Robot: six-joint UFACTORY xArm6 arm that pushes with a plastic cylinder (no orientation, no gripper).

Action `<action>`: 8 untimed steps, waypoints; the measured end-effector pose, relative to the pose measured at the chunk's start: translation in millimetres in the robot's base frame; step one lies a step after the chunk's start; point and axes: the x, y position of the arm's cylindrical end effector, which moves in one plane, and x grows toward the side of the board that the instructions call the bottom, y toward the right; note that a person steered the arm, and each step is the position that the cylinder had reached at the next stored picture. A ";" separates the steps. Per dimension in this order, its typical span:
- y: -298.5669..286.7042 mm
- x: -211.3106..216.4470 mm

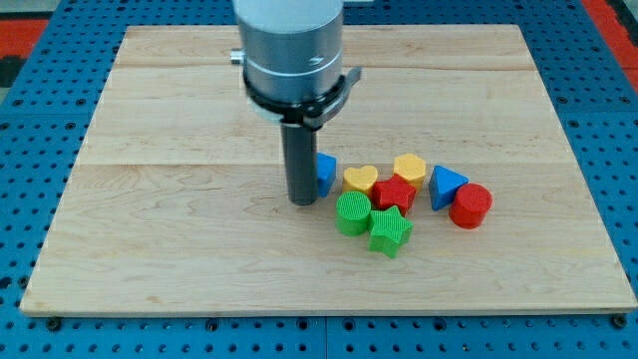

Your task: Push the blue cube closer to the yellow heart

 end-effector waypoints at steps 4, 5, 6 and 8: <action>-23.3 -46.1; -7.2 -46.1; 3.1 -46.1; 22.7 -36.5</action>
